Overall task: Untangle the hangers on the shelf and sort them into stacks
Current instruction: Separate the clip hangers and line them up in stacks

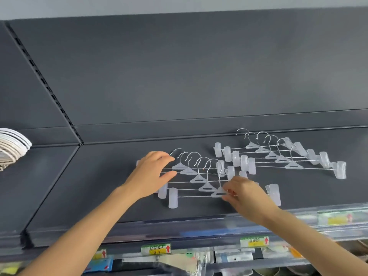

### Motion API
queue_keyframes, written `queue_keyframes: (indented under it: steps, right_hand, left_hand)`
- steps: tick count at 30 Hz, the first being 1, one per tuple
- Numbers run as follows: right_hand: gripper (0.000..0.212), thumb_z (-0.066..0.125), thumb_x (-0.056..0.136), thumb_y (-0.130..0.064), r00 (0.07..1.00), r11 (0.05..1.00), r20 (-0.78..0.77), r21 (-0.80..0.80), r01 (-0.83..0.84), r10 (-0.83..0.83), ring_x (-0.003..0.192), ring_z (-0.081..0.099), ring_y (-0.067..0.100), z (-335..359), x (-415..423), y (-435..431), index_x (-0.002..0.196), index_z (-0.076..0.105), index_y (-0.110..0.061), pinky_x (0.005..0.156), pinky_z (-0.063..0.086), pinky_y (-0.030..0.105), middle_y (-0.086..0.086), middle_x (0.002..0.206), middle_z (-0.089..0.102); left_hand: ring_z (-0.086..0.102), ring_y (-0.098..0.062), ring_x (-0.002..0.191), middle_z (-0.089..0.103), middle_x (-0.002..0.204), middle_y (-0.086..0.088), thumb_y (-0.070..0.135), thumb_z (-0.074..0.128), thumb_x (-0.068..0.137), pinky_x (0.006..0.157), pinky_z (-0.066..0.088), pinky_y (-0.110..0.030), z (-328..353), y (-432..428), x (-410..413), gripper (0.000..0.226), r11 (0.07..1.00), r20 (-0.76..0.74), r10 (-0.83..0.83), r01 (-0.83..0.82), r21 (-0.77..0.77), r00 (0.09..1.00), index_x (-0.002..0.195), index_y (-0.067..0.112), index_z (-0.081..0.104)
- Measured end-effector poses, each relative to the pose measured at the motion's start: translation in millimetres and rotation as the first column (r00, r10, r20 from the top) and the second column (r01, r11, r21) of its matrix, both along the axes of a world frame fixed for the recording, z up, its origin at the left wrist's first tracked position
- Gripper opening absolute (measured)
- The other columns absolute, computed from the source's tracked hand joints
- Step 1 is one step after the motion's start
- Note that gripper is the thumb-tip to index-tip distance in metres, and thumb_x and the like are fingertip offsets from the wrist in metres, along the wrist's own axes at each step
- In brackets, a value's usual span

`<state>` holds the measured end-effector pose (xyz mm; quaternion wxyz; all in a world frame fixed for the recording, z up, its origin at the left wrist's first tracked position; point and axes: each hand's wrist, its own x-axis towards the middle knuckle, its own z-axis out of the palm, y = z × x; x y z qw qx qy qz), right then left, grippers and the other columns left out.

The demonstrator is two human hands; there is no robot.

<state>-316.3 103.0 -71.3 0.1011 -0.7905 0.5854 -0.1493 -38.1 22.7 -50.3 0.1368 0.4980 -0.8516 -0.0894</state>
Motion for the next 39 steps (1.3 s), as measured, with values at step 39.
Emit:
queue_keyframes:
  steps: [39]
  right_hand:
    - [0.023,0.051,0.094,-0.031,0.974,0.997,-0.216,0.022,0.071,-0.064,0.100,0.049,0.023,-4,22,-22,0.102,0.062,-0.012,0.081,0.042,0.031,0.004,0.103,0.059]
  left_hand:
    - [0.056,-0.014,0.078,0.066,0.098,-0.005,0.032,0.077,0.071,0.078,0.052,-0.035,2,-83,-33,0.035,0.885,0.048,-0.049,0.021,0.466,0.998,0.096,0.012,0.062]
